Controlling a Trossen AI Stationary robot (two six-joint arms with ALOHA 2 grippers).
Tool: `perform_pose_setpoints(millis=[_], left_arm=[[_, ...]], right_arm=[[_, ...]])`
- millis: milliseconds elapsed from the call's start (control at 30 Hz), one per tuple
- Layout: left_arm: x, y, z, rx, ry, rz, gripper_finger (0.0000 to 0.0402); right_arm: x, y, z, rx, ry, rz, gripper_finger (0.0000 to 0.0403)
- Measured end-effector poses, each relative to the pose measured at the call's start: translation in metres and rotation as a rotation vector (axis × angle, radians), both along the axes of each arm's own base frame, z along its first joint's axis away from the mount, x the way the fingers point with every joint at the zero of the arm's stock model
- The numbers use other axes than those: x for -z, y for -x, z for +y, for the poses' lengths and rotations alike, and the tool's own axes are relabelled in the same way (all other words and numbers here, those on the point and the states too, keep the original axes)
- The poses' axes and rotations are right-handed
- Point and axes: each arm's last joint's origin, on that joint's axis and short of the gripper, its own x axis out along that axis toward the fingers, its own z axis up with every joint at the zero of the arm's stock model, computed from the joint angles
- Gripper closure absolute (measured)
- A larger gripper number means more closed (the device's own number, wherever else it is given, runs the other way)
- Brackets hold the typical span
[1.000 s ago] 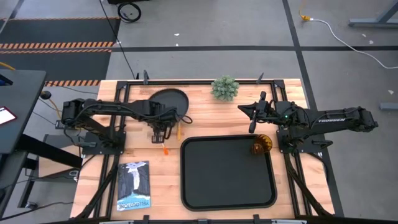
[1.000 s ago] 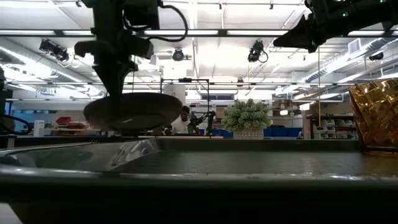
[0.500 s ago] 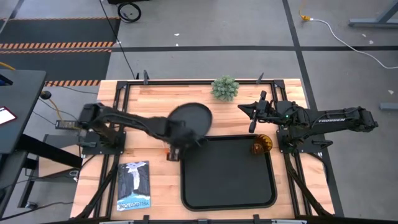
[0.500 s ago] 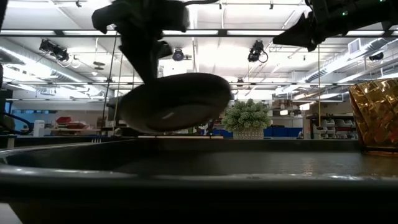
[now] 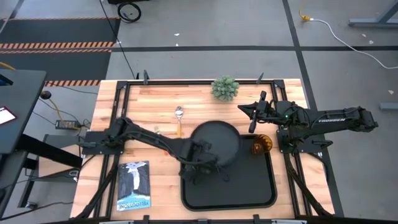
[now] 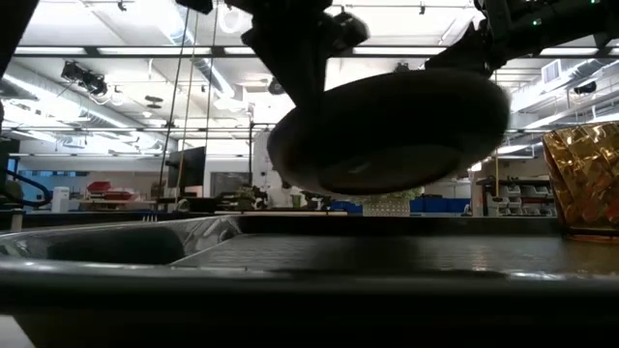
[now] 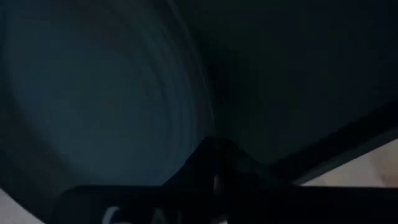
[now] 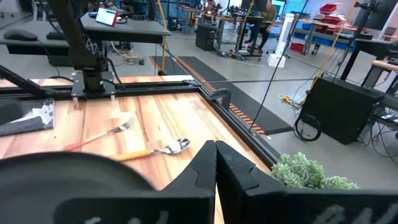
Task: Pick and place plate/cup/fork/spoon on tray
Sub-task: Put the black plate on the black serving tray to the bottom left of the brown glass cup
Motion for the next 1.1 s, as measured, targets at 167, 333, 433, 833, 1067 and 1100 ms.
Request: perform_pose_setpoints(millis=[167, 333, 433, 833, 1067, 1100], left_arm=[[0.010, -0.003, -0.022, 0.093, 0.009, 0.026, 0.0391], [0.019, 0.000, -0.049, 0.267, -0.067, 0.007, 0.0391], [0.028, 0.004, -0.061, 0.366, -0.104, 0.033, 0.0391], [0.050, -0.003, -0.090, 0.710, -0.277, -0.034, 0.0388], [0.061, -0.008, -0.085, 0.823, -0.318, 0.004, 0.0387], [0.062, -0.009, -0.082, 0.821, -0.317, 0.002, 0.0387]], right_arm=[[0.002, 0.002, 0.000, 0.001, -0.003, 0.026, 0.0394], [0.003, 0.003, 0.000, 0.000, -0.001, 0.040, 0.0394], [0.001, 0.005, 0.000, 0.000, 0.000, 0.029, 0.0394], [-0.002, 0.008, 0.001, 0.000, 0.002, 0.003, 0.0394], [-0.002, 0.008, 0.001, 0.000, -0.003, 0.003, 0.0394], [-0.002, 0.008, 0.001, 0.001, -0.007, 0.002, 0.0394]])
